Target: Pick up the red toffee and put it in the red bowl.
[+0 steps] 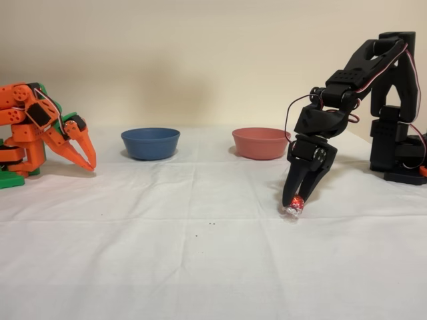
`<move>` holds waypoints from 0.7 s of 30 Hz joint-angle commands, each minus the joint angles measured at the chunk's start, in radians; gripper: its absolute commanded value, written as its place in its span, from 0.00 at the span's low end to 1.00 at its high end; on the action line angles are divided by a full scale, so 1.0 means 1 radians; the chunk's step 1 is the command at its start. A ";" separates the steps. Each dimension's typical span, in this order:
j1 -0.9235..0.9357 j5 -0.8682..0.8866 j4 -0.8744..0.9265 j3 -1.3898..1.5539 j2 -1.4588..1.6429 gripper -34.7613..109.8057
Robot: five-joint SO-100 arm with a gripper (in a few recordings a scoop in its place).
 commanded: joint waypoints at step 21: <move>0.017 -0.011 0.063 0.051 0.187 0.32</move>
